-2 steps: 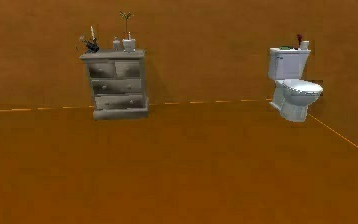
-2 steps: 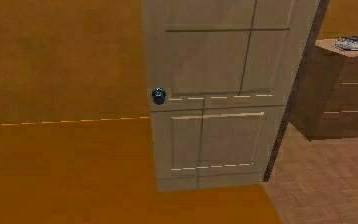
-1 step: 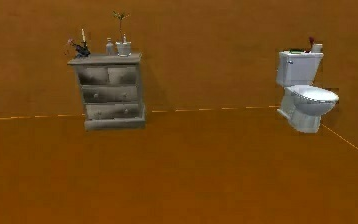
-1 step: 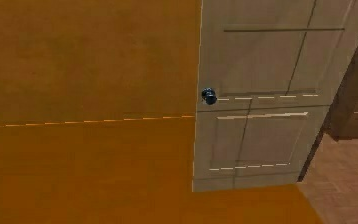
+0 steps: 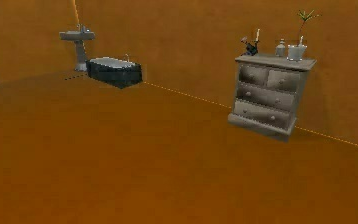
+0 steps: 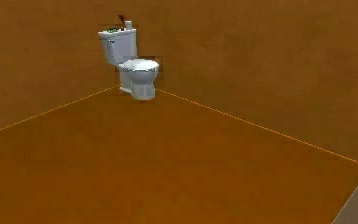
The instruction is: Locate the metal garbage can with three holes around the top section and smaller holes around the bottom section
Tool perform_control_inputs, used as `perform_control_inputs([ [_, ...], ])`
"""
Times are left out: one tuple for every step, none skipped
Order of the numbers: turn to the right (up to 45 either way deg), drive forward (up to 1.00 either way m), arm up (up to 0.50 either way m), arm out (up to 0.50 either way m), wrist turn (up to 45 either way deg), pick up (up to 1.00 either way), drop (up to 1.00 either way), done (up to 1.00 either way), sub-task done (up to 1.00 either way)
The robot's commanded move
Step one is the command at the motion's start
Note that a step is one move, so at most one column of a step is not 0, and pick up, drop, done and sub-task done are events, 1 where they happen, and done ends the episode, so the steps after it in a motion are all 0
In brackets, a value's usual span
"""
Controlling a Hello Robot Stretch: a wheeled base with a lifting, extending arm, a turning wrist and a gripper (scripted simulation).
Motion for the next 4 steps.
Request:
perform_control_inputs([
  [-3.0,0.00,0.00,0.00,0.0,0.00,0.00,0.00,0.00],
  [0.0,0.50,0.00,0.00,0.0,0.00,0.00,0.00,0.00],
  [-45.0,0.00,0.00,0.00,0.0,0.00,0.00,0.00,0.00],
  [0.0,0.65,0.00,0.00,0.0,0.00,0.00,0.00,0.00],
])
